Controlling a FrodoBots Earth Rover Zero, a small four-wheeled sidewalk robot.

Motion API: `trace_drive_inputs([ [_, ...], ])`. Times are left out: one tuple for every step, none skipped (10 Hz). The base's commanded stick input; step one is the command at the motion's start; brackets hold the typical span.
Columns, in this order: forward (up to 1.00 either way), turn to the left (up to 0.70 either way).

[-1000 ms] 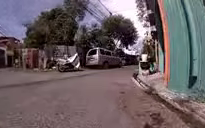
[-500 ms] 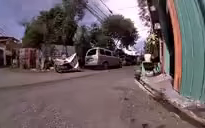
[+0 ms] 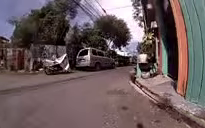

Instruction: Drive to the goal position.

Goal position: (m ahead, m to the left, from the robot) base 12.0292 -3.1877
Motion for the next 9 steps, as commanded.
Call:
trace_drive_inputs([
  [0.7,0.0],
  [0.7,0.0],
  [0.7,0.0],
  [0.7,0.0],
  [0.7,0.0],
  [0.7,0.0],
  [0.7,0.0],
  [0.7,0.0],
  [0.7,0.0],
])
